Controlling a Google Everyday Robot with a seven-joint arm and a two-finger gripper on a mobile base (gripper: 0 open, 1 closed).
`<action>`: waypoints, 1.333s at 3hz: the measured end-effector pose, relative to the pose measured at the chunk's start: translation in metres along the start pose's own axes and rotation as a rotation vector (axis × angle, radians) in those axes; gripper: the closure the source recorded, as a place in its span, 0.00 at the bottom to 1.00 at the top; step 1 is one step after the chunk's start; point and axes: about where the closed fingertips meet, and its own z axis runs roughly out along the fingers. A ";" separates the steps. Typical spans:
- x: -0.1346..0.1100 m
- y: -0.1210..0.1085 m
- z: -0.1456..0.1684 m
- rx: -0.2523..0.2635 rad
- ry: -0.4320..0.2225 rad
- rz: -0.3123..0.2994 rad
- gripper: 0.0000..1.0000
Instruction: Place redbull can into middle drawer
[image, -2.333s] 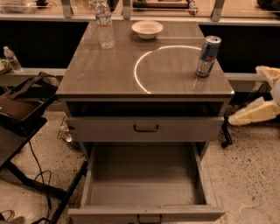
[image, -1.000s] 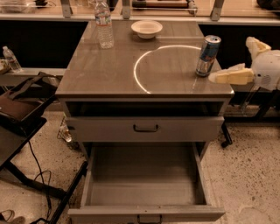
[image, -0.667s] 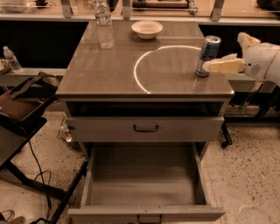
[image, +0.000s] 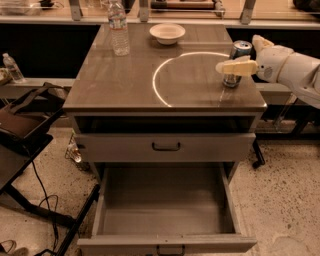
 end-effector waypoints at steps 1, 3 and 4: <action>0.008 -0.003 0.023 -0.012 -0.011 0.016 0.25; 0.008 0.001 0.030 -0.023 -0.014 0.018 0.80; 0.007 0.003 0.033 -0.028 -0.015 0.018 1.00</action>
Offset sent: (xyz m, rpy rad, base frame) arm 0.0190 0.0116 -0.0079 0.0176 0.0044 0.0129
